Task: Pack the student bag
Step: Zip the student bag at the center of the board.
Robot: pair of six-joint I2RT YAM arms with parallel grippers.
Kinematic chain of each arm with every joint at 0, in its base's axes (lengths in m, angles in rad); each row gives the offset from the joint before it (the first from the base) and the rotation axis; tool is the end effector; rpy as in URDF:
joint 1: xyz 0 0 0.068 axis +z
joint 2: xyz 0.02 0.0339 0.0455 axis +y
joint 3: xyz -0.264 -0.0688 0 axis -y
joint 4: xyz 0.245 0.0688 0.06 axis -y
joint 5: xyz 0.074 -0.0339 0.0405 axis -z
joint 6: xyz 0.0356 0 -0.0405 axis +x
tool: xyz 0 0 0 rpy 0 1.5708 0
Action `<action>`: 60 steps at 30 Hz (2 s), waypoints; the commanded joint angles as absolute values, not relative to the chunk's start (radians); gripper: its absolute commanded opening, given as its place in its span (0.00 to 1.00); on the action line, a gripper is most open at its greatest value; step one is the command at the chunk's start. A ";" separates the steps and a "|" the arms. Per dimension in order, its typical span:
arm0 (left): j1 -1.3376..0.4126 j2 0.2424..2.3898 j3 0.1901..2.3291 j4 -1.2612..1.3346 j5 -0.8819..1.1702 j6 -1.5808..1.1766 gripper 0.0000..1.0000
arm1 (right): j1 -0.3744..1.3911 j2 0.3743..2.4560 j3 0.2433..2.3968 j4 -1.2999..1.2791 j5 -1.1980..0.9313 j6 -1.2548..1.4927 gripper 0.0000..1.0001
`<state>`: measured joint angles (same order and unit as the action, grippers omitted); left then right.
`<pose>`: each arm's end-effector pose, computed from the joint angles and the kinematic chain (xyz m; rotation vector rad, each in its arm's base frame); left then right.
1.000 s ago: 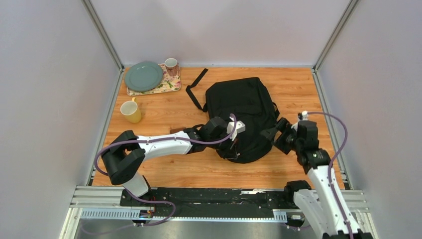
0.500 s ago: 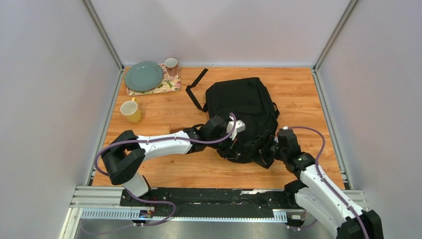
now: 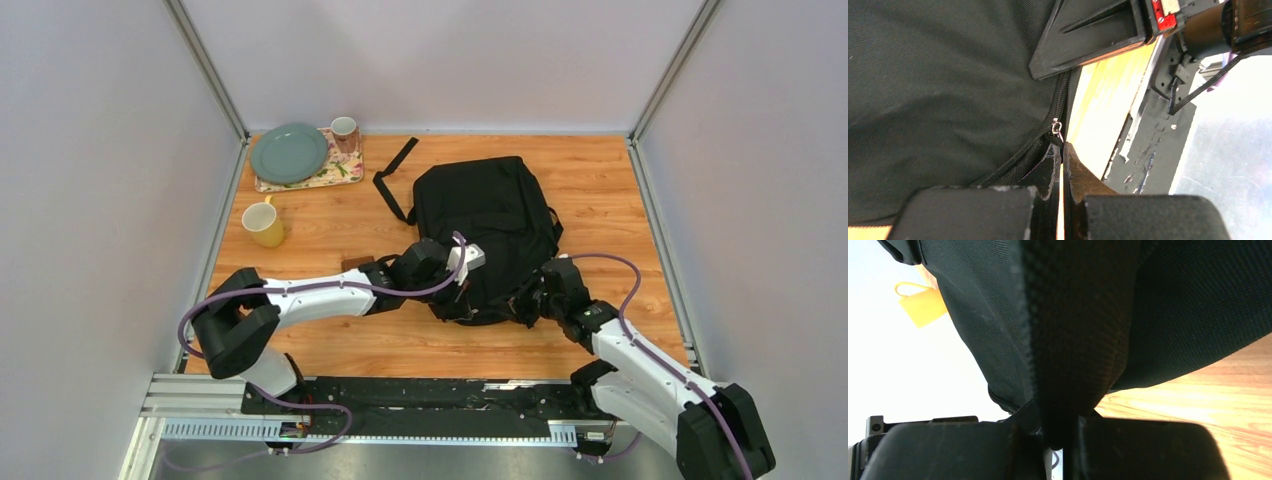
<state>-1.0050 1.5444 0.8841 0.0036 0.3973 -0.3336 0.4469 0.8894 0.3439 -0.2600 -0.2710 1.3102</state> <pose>0.1642 -0.2842 0.2093 1.0238 2.2069 -1.1209 0.1486 0.0818 0.1646 0.9789 2.4735 1.0541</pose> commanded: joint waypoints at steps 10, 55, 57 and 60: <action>-0.908 1.364 0.781 -0.192 0.244 -0.206 0.00 | 0.384 0.686 0.267 -0.359 -0.107 1.166 0.00; -0.988 1.480 0.968 -0.072 0.379 -0.267 0.00 | 0.680 0.617 0.385 -0.376 -0.132 1.689 0.70; -0.994 1.482 0.974 -0.077 0.380 -0.265 0.00 | 0.680 0.665 0.380 -0.333 -0.120 1.697 0.70; -0.997 1.473 0.974 -0.063 0.399 -0.278 0.00 | 0.680 0.737 0.374 -0.264 -0.117 1.733 0.69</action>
